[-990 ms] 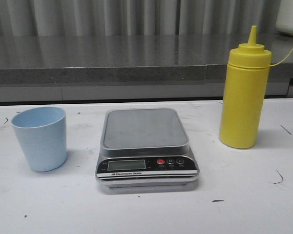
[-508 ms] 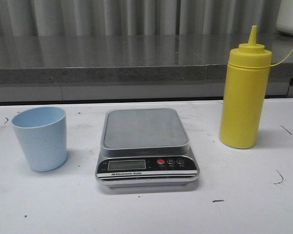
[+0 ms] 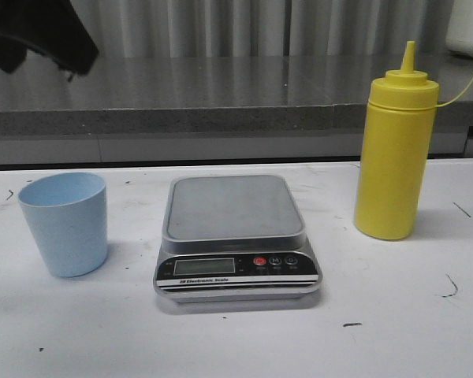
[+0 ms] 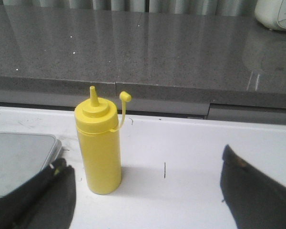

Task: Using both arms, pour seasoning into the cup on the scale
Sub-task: 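Lower the left gripper onto the light blue cup and grasp it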

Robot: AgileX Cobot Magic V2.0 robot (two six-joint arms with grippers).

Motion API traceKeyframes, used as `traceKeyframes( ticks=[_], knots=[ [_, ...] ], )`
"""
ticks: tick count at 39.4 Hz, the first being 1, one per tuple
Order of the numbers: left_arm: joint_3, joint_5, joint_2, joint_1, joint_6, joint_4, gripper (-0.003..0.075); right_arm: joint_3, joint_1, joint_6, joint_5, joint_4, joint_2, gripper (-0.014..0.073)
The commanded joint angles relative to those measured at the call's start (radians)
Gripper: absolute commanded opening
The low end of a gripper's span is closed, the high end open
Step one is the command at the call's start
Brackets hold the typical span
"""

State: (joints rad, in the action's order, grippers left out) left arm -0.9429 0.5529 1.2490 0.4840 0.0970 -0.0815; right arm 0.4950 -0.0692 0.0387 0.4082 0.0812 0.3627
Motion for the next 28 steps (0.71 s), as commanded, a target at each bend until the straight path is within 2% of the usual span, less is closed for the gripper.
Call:
traceKeyframes(
  ticks=[1, 10, 13, 16, 19, 24, 25, 28],
  knots=[
    [-0.099, 0.052, 0.097, 0.007, 0.002, -0.011, 0.0526, 0.033, 0.006, 0.004, -0.066, 0.005, 0.016, 0.0632],
    [-0.193, 0.135, 0.378, 0.009, 0.002, -0.007, 0.0524, 0.033, 0.006, 0.004, -0.066, 0.005, 0.016, 0.0632],
    [-0.195, 0.133, 0.432, 0.009, 0.002, -0.003, 0.0489, 0.033, 0.006, 0.004, -0.066, 0.005, 0.016, 0.0632],
    [-0.195, 0.147, 0.46, 0.009, 0.002, -0.001, 0.0393, 0.033, 0.006, 0.004, -0.066, 0.005, 0.016, 0.0632],
    [-0.201, 0.17, 0.462, 0.009, 0.002, 0.003, 0.0223, 0.033, 0.006, 0.004, -0.066, 0.005, 0.016, 0.0632],
    [-0.228, 0.209, 0.462, 0.009, 0.002, 0.016, 0.0024, 0.033, 0.006, 0.004, -0.066, 0.005, 0.016, 0.0632],
    [-0.231, 0.215, 0.462, 0.009, 0.002, 0.021, -0.0009, 0.033, 0.006, 0.004, -0.066, 0.005, 0.016, 0.0632],
    [-0.253, 0.236, 0.462, 0.009, 0.002, 0.027, -0.002, 0.033, 0.006, 0.004, -0.066, 0.005, 0.016, 0.0632]
  ],
)
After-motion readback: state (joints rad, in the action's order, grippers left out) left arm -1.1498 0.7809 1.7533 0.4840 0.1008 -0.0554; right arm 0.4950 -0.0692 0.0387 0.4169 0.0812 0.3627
